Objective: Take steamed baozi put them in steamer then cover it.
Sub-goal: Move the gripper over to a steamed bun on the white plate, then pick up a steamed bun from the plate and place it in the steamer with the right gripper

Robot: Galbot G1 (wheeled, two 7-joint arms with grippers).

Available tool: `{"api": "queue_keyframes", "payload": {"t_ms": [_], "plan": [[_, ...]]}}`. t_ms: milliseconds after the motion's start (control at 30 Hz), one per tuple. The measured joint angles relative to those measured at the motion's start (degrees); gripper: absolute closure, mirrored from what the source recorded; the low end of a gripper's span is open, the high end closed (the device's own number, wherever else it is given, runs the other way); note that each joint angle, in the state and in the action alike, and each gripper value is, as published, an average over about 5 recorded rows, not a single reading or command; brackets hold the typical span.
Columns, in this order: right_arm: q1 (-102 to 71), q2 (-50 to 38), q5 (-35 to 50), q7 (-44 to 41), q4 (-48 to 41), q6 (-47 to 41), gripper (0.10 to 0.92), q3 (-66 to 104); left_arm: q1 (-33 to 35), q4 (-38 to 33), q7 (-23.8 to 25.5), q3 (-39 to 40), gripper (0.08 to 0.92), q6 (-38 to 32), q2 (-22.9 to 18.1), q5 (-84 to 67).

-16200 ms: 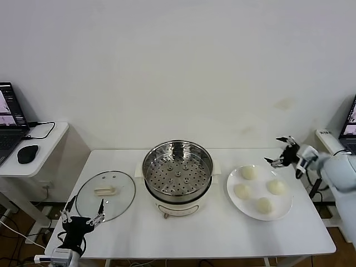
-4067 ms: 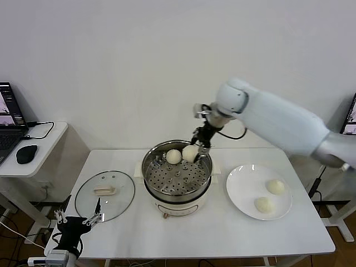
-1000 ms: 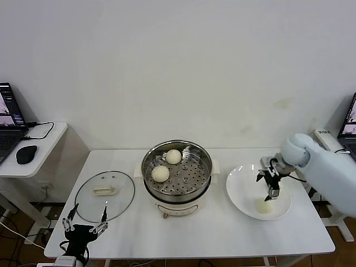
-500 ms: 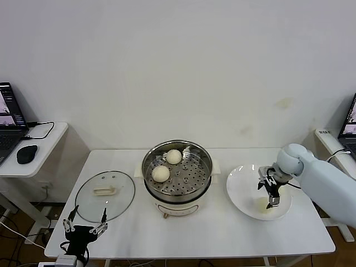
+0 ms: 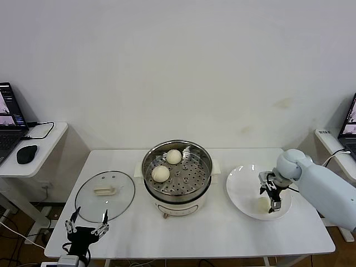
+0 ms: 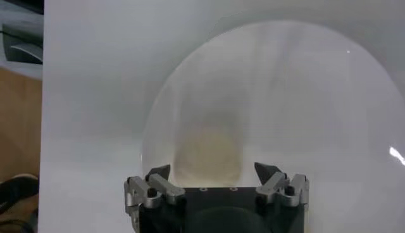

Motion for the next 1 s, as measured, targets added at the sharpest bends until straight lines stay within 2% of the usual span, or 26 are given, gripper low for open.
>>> {"api": "queue_keyframes", "payload": {"t_ms": [167,267,667,767,1000], "plan": [[-0.2,0.2,0.0,0.2,-0.7,0.0,0.203,0.1,0.0,0.1,0.0,0.0,0.177,0.0,-0.1,0.1],[-0.3,0.2,0.0,0.2,-0.9,0.1,0.232,0.2,0.0,0.1,0.0,0.0,0.177,0.0,-0.1,0.1],[-0.1,-0.5,1.6,0.0,-1.2,-0.4,0.556,0.3,-0.1,0.5,-0.1,0.4,0.177,-0.1,-0.2,0.2],[0.8,-1.0,2.8,-0.3,-0.9,-0.7,0.587,0.1,-0.1,0.6,-0.1,0.5,0.177,-0.1,-0.2,0.2],[6.2,-1.8,6.9,-1.4,-0.1,-0.8,0.592,-2.3,-0.5,0.7,-0.2,0.9,0.177,-0.1,-0.1,0.2]]}}
